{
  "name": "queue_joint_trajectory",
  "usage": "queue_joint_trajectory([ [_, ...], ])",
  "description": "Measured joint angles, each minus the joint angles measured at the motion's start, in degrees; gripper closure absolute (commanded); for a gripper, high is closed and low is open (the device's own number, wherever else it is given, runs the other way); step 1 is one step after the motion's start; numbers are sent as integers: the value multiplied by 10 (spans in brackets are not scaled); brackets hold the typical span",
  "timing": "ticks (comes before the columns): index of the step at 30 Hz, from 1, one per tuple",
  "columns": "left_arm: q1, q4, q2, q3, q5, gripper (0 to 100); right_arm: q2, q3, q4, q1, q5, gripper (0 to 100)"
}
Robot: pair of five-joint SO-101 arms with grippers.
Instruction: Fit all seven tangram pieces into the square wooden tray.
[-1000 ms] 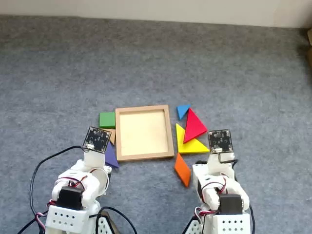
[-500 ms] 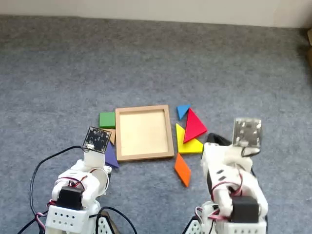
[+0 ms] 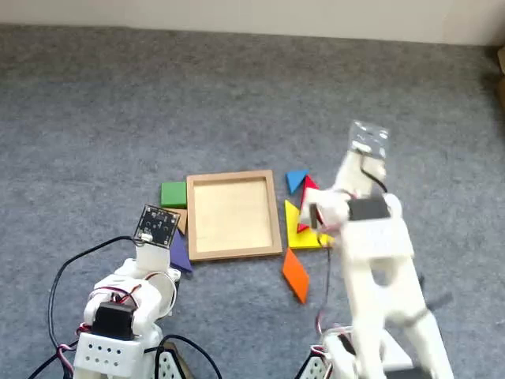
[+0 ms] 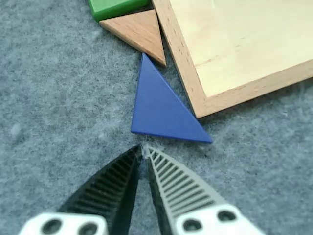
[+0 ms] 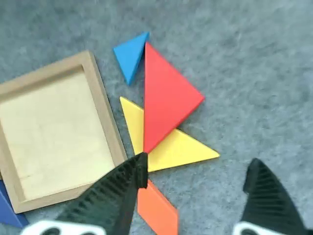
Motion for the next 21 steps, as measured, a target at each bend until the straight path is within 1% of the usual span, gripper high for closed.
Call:
queue_joint_trajectory([
  [5,0,0,0,0,0,990,152,-88,-3,-5,-1,667],
  [10,0,0,0,0,0,990,269,-171,-3,-6,-3,667],
  [16,0,0,0,0,0,990,383,-248,-4,-8,-4,667],
  [21,0,0,0,0,0,990,447,-290,-4,-8,-4,667],
])
